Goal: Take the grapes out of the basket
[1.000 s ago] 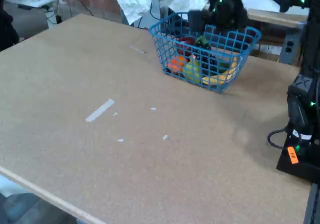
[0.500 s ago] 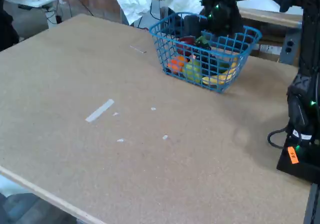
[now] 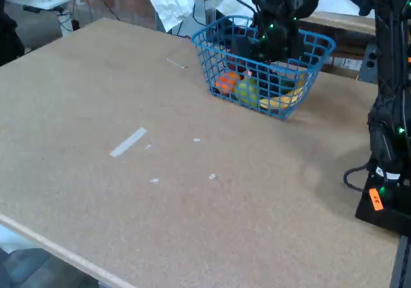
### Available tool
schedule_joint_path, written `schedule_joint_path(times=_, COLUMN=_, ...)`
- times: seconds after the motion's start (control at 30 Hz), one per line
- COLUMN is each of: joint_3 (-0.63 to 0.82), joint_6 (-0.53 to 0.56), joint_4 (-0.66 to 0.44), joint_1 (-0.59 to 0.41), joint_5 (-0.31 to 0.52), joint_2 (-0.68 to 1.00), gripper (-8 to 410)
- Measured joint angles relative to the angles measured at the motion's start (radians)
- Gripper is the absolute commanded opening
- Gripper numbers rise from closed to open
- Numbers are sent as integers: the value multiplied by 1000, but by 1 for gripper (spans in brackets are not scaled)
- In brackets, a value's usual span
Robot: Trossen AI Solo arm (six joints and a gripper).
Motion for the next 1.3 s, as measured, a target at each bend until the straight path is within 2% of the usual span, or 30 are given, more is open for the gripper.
schedule_joint_path(times=0.27, joint_3=0, joint_6=-5, joint_4=27, joint_1=0, joint_5=0, joint_2=11, gripper=322)
schedule_joint_path(times=0.53, joint_3=0, joint_6=2, joint_4=43, joint_1=0, joint_5=-27, joint_2=72, gripper=283)
schedule_joint_path(times=0.67, joint_3=0, joint_6=13, joint_4=48, joint_1=0, joint_5=-28, joint_2=97, gripper=227)
schedule_joint_path(times=0.9, joint_3=0, joint_6=19, joint_4=48, joint_1=1, joint_5=-31, joint_2=71, gripper=71)
schedule_joint_path(times=1.03, joint_3=0, joint_6=19, joint_4=48, joint_1=2, joint_5=-32, joint_2=38, gripper=-3)
schedule_joint_path(times=1.3, joint_3=0, joint_6=15, joint_4=49, joint_1=3, joint_5=-32, joint_2=-44, gripper=0)
